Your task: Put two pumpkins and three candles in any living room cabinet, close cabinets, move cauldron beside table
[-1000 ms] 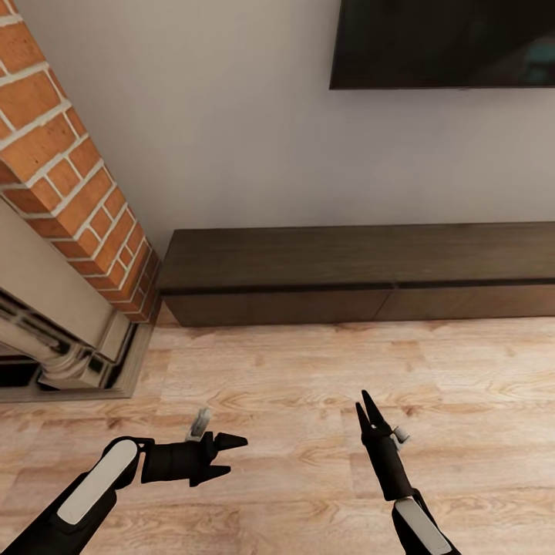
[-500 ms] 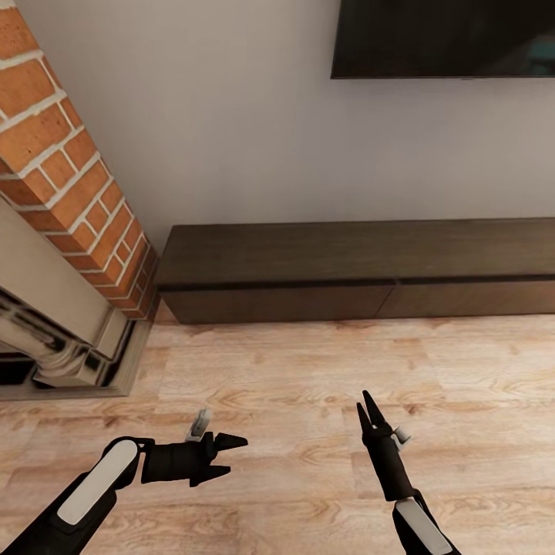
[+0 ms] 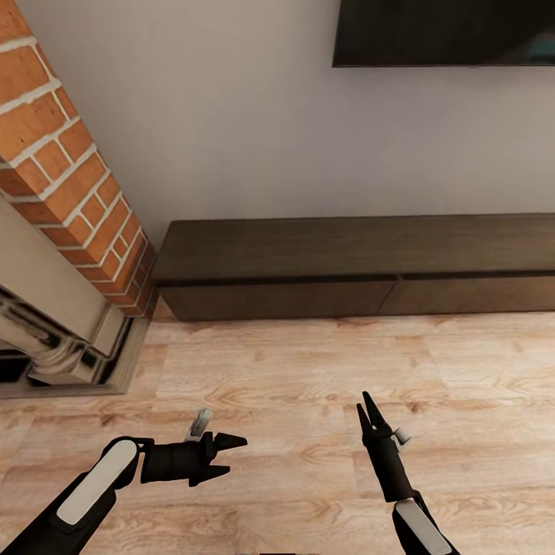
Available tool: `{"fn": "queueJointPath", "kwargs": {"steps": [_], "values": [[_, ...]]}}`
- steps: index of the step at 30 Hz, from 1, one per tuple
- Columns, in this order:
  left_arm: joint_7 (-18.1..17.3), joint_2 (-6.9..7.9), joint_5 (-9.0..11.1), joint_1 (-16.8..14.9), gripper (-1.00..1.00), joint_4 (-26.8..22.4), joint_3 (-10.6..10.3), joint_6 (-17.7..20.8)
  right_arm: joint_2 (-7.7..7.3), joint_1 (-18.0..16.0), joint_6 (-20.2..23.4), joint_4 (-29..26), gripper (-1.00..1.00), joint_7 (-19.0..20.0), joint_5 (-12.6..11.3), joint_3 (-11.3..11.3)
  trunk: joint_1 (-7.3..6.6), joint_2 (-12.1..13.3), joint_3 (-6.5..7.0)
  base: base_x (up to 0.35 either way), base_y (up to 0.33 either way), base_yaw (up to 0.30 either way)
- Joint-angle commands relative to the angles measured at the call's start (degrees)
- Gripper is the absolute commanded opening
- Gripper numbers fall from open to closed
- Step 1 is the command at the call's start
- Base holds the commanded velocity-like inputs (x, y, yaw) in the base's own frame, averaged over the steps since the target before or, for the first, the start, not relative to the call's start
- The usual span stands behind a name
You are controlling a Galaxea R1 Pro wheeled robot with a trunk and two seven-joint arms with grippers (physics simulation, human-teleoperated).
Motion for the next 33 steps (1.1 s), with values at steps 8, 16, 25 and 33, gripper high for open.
{"fn": "queueJointPath", "kwargs": {"steps": [8, 16, 25, 33], "values": [[-0.21, -0.05, -0.1, -0.02, 1.0, 0.0, -0.15, 0.04, -0.1, -0.03, -0.29, 0.12, 1.0, 0.1, -0.65, 0.35, 1.76, -3.24, -1.47, 0.0, 0.0, 0.0], [-0.21, -0.06, -0.1, -0.02, 1.0, -0.05, -0.16, 0.08, -0.04, -0.02, -0.44, 0.18, 1.0, -0.11, -0.58, 0.34, 3.52, -6.45, -2.91, 0.0, 0.0, 0.0], [-0.21, -0.04, -0.1, -0.02, 1.0, -0.06, -0.19, 0.07, -0.08, -0.03, -0.46, 0.35, 1.0, -0.4, -0.53, 0.34, 5.49, -10.06, -4.52, 0.0, 0.0, 0.0], [-0.21, -0.06, -0.1, -0.03, 1.0, -0.2, -0.17, 0.05, -0.08, -0.02, -0.46, 0.39, 1.0, -0.43, -0.5, 0.32, 7.25, -13.26, -5.96, 0.0, 0.0, 0.0]]}}
